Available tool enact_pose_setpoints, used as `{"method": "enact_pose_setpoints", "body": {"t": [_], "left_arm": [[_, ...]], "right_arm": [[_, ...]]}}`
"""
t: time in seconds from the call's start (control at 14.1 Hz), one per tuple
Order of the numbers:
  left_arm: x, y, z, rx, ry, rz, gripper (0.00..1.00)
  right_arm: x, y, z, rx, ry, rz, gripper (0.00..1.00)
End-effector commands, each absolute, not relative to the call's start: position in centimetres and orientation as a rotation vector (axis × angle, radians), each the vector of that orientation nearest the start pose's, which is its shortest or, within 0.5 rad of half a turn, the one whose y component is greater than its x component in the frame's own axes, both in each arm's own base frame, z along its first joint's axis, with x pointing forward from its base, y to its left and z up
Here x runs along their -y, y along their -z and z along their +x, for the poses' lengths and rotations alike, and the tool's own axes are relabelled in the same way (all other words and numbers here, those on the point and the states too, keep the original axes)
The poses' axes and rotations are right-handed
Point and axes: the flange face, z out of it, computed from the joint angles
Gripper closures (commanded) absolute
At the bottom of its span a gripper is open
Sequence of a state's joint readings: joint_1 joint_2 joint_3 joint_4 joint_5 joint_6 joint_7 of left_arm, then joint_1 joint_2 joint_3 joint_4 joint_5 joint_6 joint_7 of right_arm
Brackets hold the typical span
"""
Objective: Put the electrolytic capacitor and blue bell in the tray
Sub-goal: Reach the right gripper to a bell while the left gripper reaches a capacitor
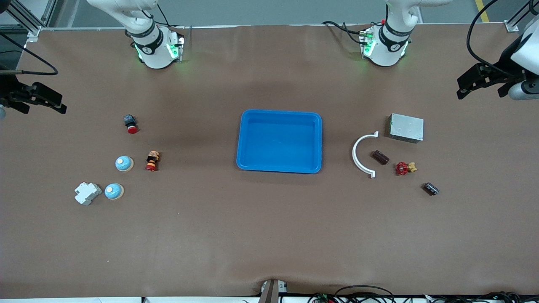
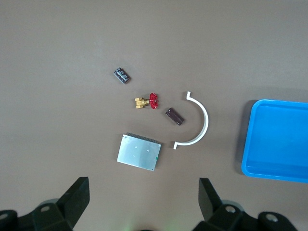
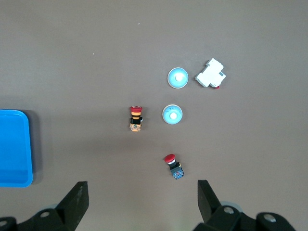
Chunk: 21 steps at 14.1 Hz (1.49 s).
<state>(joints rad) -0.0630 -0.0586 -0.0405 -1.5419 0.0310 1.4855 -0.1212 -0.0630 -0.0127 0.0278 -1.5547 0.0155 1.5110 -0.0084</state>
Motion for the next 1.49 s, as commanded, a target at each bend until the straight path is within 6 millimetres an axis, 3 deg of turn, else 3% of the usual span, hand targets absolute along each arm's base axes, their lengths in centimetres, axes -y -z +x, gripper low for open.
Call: {"method": "enact_pose_setpoints", "body": {"t": [0.0,0.28,0.42,0.64,0.78,0.92,1.2,1.42], "left_arm": [[5.1,-66.9,52.5,0.022,-0.007,-3.096,0.00],[3.4,-66.6,52.7,0.070,-0.016,-3.087,0.00],[1.3,-63.4,52.6,0.142,-0.149,-3.091,0.00],[1.7,-59.1,52.9,0.164,-0.219,-3.082,0.00],[1.7,-55.0,52.9,0.329,-0.265,-3.051,0.00],[1.9,-51.2,52.9,0.377,-0.246,-3.037,0.00],[2.5,-43.6,52.7,0.572,-0.240,-2.998,0.00],[4.4,-37.6,51.5,0.713,-0.163,-2.976,0.00]], "right_arm": [[1.6,-63.9,53.8,-0.041,-0.047,-3.112,0.00],[1.8,-63.9,53.8,-0.045,-0.040,-3.111,0.00],[2.7,-63.6,54.0,-0.060,-0.036,-3.107,0.00],[3.7,-62.1,54.7,-0.084,-0.019,-3.106,0.00],[4.0,-57.8,55.0,-0.093,-0.045,-3.105,0.00],[4.4,-54.1,55.3,-0.108,-0.043,-3.105,0.00],[6.8,-45.8,55.2,-0.140,-0.022,-3.106,0.00],[8.4,-39.7,55.0,-0.146,-0.051,-3.104,0.00]]}}
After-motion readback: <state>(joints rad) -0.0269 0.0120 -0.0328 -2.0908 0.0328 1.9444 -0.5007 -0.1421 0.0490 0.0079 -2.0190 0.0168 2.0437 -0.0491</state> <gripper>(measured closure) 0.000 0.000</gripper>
